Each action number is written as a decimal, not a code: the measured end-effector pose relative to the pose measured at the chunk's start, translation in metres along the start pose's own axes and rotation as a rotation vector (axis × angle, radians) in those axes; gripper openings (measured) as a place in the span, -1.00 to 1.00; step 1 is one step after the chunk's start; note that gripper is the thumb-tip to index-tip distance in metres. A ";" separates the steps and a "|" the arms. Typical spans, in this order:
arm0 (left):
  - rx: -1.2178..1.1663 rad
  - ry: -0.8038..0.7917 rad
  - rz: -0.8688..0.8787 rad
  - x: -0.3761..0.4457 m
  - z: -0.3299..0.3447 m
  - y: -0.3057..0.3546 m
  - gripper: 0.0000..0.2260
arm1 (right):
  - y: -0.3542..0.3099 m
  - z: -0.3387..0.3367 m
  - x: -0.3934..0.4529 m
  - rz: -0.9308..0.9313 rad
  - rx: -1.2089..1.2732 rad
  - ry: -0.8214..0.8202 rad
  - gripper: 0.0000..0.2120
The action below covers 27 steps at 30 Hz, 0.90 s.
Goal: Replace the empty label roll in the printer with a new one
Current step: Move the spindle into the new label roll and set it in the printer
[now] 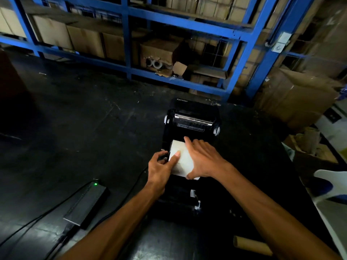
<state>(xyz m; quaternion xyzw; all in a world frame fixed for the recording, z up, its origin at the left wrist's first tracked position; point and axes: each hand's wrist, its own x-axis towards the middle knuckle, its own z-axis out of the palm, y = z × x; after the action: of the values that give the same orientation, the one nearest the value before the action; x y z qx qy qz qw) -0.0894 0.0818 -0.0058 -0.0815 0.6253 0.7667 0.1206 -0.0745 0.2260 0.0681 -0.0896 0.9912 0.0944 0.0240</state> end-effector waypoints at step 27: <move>0.359 -0.030 0.086 -0.009 -0.008 0.000 -0.49 | 0.004 0.021 0.006 -0.080 0.048 -0.011 0.14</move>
<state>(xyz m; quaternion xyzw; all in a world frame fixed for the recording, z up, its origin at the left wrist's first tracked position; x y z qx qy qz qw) -0.0808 0.0730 -0.0051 -0.0203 0.7532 0.6482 0.1099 -0.0803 0.2328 0.0482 -0.1280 0.9887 0.0700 0.0353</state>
